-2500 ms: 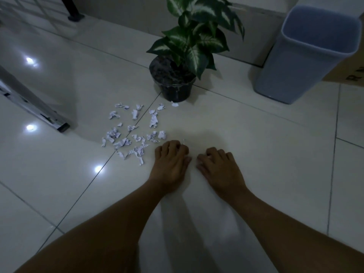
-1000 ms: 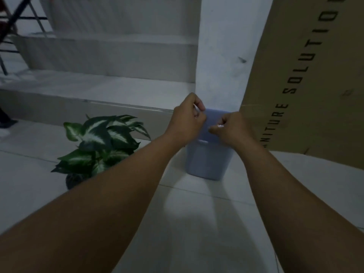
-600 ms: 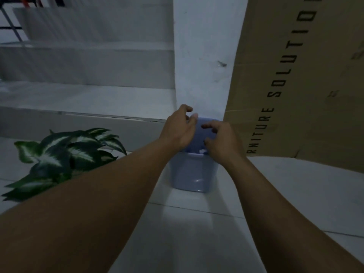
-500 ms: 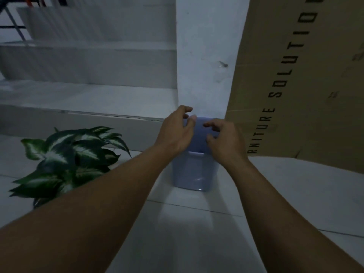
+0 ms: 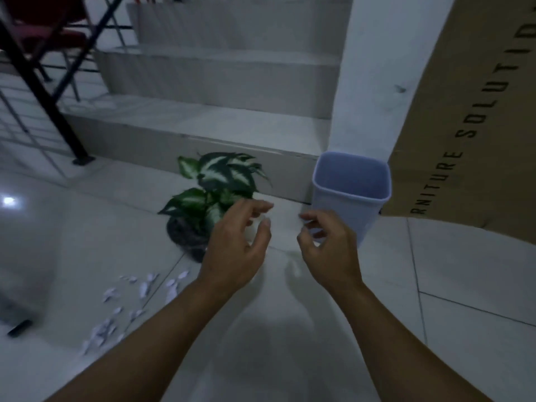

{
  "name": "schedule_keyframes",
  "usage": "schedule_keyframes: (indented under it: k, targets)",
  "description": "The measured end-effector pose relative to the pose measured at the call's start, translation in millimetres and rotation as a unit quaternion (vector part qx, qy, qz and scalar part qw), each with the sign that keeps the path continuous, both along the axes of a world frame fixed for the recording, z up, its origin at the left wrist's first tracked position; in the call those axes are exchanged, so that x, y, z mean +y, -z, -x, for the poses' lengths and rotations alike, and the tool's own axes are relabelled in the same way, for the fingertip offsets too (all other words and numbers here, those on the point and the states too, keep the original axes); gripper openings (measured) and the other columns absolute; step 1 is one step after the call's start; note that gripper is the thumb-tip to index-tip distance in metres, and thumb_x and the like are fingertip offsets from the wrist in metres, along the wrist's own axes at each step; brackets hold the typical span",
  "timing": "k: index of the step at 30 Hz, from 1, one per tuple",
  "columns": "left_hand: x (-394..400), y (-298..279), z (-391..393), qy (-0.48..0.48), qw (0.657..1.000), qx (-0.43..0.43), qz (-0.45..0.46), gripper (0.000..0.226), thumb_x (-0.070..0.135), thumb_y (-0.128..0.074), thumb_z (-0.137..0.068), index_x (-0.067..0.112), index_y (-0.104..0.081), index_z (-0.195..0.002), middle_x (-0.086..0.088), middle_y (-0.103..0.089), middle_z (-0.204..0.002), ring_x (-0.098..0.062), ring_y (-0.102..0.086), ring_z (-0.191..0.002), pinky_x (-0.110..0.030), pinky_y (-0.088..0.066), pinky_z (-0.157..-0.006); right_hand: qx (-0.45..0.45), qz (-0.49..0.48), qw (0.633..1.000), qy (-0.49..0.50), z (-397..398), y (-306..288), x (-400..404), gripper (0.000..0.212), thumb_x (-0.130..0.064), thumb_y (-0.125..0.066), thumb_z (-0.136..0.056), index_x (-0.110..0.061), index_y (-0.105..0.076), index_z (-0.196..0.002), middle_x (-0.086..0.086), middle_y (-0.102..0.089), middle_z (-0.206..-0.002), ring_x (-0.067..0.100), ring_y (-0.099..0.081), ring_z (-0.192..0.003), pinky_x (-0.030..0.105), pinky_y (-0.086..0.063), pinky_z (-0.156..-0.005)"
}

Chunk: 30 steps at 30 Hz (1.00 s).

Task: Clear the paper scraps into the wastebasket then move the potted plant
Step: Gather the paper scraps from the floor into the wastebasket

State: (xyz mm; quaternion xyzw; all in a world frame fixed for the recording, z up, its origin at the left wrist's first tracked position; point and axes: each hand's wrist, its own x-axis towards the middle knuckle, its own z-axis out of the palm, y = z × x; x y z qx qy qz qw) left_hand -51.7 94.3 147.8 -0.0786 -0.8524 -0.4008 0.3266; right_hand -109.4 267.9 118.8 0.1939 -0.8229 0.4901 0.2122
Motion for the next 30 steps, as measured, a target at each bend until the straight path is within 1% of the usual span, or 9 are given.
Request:
schedule_keyframes:
  k: [3,5,9,13,15,18,22,26,30]
  targets:
    - [-31.7,27.6,-41.2,-0.034,0.999,-0.034,0.023,0.018,0.005,-0.065,-0.091,0.012,-0.068,-0.108,0.005,-0.065,-0.103,-0.001,-0.059,-0.092,-0.019,-0.049,-0.083,-0.032,-0.071,0.992,-0.102,-27.6,19.3,-20.9,0.023,-0.006,-0.066,-0.084,-0.016,-0.071,-0.104,-0.002,-0.069,-0.105,0.011,-0.066,-0.086,0.031,-0.057,-0.072]
    - [-51.6,47.6,-64.8,-0.078,0.995,-0.054,0.024,0.017,0.005,-0.066,-0.089,0.011,-0.069,-0.104,0.001,-0.066,-0.101,-0.005,-0.059,-0.090,-0.018,-0.048,-0.082,-0.068,-0.112,0.980,-0.149,-42.5,34.7,-33.4,0.021,-0.011,-0.065,-0.083,-0.018,-0.071,-0.103,-0.002,-0.068,-0.105,0.012,-0.067,-0.087,0.038,-0.058,-0.074]
    - [-84.7,82.8,-99.1,-0.164,0.981,-0.099,-0.018,0.014,0.011,-0.064,-0.091,0.016,-0.066,-0.104,0.001,-0.066,-0.101,-0.015,-0.061,-0.094,-0.033,-0.053,-0.082,-0.149,-0.187,0.949,-0.204,-64.4,60.6,-61.0,0.028,-0.018,-0.066,-0.082,-0.023,-0.070,-0.109,-0.005,-0.065,-0.112,0.011,-0.063,-0.094,0.039,-0.056,-0.081]
    - [-117.6,110.1,-113.8,-0.210,0.960,-0.187,-0.012,0.027,0.022,-0.063,-0.093,0.022,-0.061,-0.120,0.002,-0.063,-0.118,-0.013,-0.057,-0.109,-0.037,-0.051,-0.097,-0.196,-0.251,0.913,-0.254,-75.6,79.5,-94.7,0.042,-0.019,-0.070,-0.084,-0.024,-0.065,-0.125,-0.001,-0.058,-0.126,0.016,-0.059,-0.111,0.035,-0.051,-0.094]
    - [-135.0,123.1,-115.8,-0.218,0.946,-0.240,-0.014,0.039,0.028,-0.062,-0.094,0.024,-0.055,-0.133,0.000,-0.058,-0.134,-0.017,-0.053,-0.122,-0.034,-0.044,-0.104,-0.206,-0.276,0.898,-0.274,-79.4,90.0,-114.3,0.050,-0.019,-0.071,-0.083,-0.021,-0.062,-0.132,0.004,-0.054,-0.133,0.021,-0.057,-0.119,0.036,-0.047,-0.102]
    - [-154.8,142.7,-109.1,-0.191,0.930,-0.311,0.033,0.058,0.037,-0.062,-0.094,0.025,-0.042,-0.148,-0.006,-0.043,-0.153,-0.026,-0.042,-0.139,-0.041,-0.037,-0.113,-0.221,-0.303,0.883,-0.283,-78.9,103.2,-138.1,0.060,-0.016,-0.070,-0.086,-0.021,-0.054,-0.143,0.005,-0.044,-0.145,0.022,-0.050,-0.130,0.029,-0.039,-0.109]
    - [-172.4,168.5,-88.8,-0.147,0.914,-0.364,0.103,0.070,0.048,-0.051,-0.095,0.024,-0.030,-0.157,-0.010,-0.027,-0.165,-0.030,-0.023,-0.152,-0.046,-0.021,-0.122,-0.218,-0.317,0.879,-0.282,-62.3,119.8,-167.3,0.066,-0.011,-0.065,-0.088,-0.023,-0.044,-0.150,0.007,-0.032,-0.155,0.026,-0.042,-0.139,0.041,-0.040,-0.112]
    - [-202.2,196.1,-86.3,-0.183,0.893,-0.377,0.162,0.074,0.061,-0.028,-0.093,0.028,-0.025,-0.159,-0.011,-0.015,-0.169,-0.033,-0.004,-0.156,-0.053,0.001,-0.123,-0.208,-0.338,0.868,-0.298,-43.3,145.4,-206.9,0.073,-0.022,-0.064,-0.090,-0.023,-0.033,-0.156,0.011,-0.021,-0.162,0.033,-0.032,-0.146,0.047,-0.038,-0.113]
    - [-223.9,204.2,-90.6,-0.164,0.890,-0.383,0.184,0.072,0.062,-0.021,-0.096,0.031,-0.017,-0.161,-0.008,-0.002,-0.170,-0.031,0.006,-0.157,-0.055,0.006,-0.123,-0.163,-0.402,0.852,-0.292,-35.9,156.5,-222.3,0.072,-0.042,-0.052,-0.100,-0.029,-0.015,-0.161,0.014,0.002,-0.170,0.031,-0.004,-0.156,0.047,-0.014,-0.125]
